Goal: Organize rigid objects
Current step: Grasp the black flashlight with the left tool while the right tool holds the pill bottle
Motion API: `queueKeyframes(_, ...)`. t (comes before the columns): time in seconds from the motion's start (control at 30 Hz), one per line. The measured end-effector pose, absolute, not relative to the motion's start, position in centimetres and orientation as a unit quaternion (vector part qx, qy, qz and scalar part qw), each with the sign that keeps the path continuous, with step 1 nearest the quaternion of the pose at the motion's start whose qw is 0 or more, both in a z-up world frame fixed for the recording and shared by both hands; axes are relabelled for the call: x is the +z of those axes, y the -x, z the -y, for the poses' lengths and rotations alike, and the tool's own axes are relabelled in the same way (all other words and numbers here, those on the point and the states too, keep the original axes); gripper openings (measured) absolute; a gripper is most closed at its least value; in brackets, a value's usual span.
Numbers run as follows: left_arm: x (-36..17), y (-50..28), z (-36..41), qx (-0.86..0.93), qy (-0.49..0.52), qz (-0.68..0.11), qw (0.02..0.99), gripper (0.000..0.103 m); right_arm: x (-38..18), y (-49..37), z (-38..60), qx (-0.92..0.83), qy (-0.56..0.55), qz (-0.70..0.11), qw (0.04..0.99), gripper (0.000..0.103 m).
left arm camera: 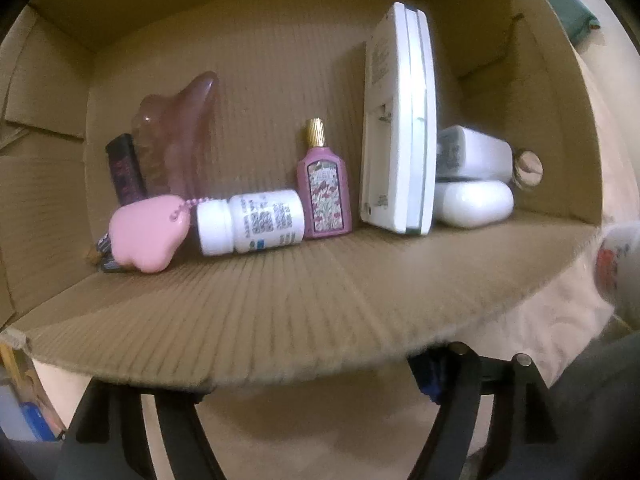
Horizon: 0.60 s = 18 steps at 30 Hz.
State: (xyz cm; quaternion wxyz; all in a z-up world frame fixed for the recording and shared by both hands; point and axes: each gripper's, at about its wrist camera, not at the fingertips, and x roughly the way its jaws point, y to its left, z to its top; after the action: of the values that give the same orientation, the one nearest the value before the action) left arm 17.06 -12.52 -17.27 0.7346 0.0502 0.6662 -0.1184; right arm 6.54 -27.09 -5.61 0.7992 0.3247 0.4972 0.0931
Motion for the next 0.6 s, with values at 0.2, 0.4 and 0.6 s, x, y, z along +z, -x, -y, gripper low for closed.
queueKeyframes(0.2, -18.4, -17.8, 14.4, -0.099, -0.076, -0.677, 0.726, 0.085, -5.5, -6.6, 27.5, 0.088, -0.328, -0.491, 0.802, 0.05)
queueKeyframes(0.4, -18.7, -17.5, 16.5, -0.105, -0.104, -0.662, 0.735, 0.085, -5.6, -6.6, 27.8, 0.083, -0.33, -0.493, 0.801, 0.05)
queueKeyframes(0.6, -17.9, -16.2, 14.6, -0.095, -0.1, -0.658, 0.741, 0.085, -5.7, -6.8, 27.5, 0.077, -0.317, -0.498, 0.803, 0.05)
